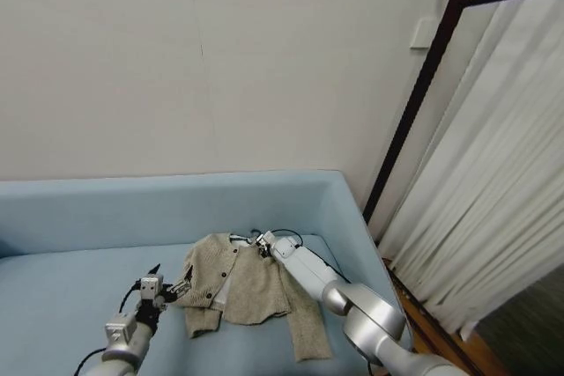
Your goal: Pick up the clothes from the sofa and hang them on the clothes hanger.
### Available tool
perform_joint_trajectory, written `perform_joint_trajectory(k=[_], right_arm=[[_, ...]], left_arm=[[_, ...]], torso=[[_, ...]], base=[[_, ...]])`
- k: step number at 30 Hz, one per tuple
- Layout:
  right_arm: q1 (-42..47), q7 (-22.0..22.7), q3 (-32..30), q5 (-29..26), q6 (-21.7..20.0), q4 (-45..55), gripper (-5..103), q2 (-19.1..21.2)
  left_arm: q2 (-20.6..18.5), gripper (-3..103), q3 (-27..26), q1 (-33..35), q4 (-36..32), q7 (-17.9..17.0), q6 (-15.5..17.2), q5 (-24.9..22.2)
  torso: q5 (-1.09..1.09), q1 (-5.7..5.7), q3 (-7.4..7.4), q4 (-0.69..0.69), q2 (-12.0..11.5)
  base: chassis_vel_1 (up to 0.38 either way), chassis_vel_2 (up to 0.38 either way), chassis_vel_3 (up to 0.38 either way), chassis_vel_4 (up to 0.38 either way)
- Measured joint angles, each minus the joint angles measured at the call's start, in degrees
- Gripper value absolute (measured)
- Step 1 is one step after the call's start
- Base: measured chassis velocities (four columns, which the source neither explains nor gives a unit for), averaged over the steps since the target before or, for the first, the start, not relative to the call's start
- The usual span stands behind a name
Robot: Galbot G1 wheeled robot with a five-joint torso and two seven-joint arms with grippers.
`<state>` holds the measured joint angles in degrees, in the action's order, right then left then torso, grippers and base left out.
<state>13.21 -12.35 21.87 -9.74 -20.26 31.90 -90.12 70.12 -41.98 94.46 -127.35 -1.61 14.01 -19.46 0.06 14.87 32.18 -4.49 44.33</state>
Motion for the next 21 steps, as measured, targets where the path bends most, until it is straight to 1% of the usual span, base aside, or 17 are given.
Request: perform_joint_trajectory(k=[3, 4, 5, 7, 9, 10, 12, 14, 15, 16, 20, 21], right_arm=[[1.57, 1.33, 1.57, -0.05, -0.48, 6.58, 12, 2.68], [1.57, 1.33, 1.57, -0.05, -0.48, 6.58, 12, 2.68], [2.61, 1.91, 2.87, 0.11, -0.6, 10.95, 12, 4.94], [3.92, 3.14, 3.72, 1.87, -0.57, 15.2, 12, 7.54], [4.87, 4.24, 3.91, 4.02, -0.13, 17.86, 12, 9.24], [4.87, 4.24, 3.91, 4.02, -0.13, 17.86, 12, 9.24], [6.66, 7.53, 4.07, 7.01, 0.5, 22.93, 12, 12.33], [7.69, 9.29, 4.03, 8.51, 0.88, 25.84, 12, 13.76], [8.84, 10.67, 3.58, 10.93, 1.73, 28.85, 12, 15.22], [8.84, 10.67, 3.58, 10.93, 1.73, 28.85, 12, 15.22], [11.27, 13.2, 1.71, 17.33, 4.55, 36.23, 12, 18.54], [11.27, 13.2, 1.71, 17.33, 4.55, 36.23, 12, 18.54]], left_arm=[[0.02, 100, 0.01, 0.0, -0.09, 0.14, 0.03, -0.02], [0.02, 100, 0.01, 0.0, -0.09, 0.14, 0.03, -0.02], [0.03, 100, 0.01, 0.01, -0.12, 0.42, 0.03, -0.02], [0.02, 100, 0.0, -0.05, -0.13, 0.68, 0.04, -0.03], [-0.04, 100, 0.07, -0.17, -0.13, 0.78, 0.04, -0.03], [-0.04, 100, 0.07, -0.17, -0.13, 0.78, 0.04, -0.03], [-0.22, 100, 0.34, -0.4, -0.21, 1.0, 0.04, -0.04], [-0.34, 100, 0.45, -0.46, -0.41, 1.14, 0.05, -0.04], [-0.53, 100, 0.54, -0.46, -0.59, 1.28, 0.08, -0.04], [-0.53, 100, 0.54, -0.46, -0.59, 1.28, 0.08, -0.04], [-0.9, 100, 0.49, -0.24, -1.31, 1.46, 0.11, -0.04], [-0.9, 100, 0.49, -0.24, -1.31, 1.46, 0.11, -0.04]], torso=[[0.02, 0.0, -0.01, 0.03, 0.0], [0.02, 0.0, -0.01, 0.03, 0.0], [0.02, -0.01, -0.01, 0.04, 0.0], [0.03, -0.01, -0.01, 0.04, 0.0], [0.03, 0.0, -0.01, 0.04, 0.0], [0.03, 0.0, -0.01, 0.04, 0.0], [0.03, 0.0, -0.01, 0.02, 0.0], [0.03, 0.0, -0.01, 0.02, 0.0], [0.04, 0.0, -0.02, 0.02, 0.0], [0.04, 0.0, -0.02, 0.02, 0.0], [0.03, -0.01, -0.02, 0.02, 0.0], [0.03, -0.01, -0.02, 0.02, 0.0]], base=[[0.0, 0.0, 0.0, 0.0], [0.0, 0.0, 0.0, 0.0], [0.0, 0.0, 0.0, 0.0], [0.0, 0.0, 0.0, 0.0], [0.0, 0.0, 0.0, 0.0], [0.0, 0.0, 0.0, 0.0], [0.0, 0.0, 0.0, 0.0], [0.0, 0.0, 0.0, 0.0], [0.0, 0.0, 0.0, 0.0], [0.0, 0.0, 0.0, 0.0], [0.0, 0.0, 0.0, 0.0], [0.0, 0.0, 0.0, 0.0]])
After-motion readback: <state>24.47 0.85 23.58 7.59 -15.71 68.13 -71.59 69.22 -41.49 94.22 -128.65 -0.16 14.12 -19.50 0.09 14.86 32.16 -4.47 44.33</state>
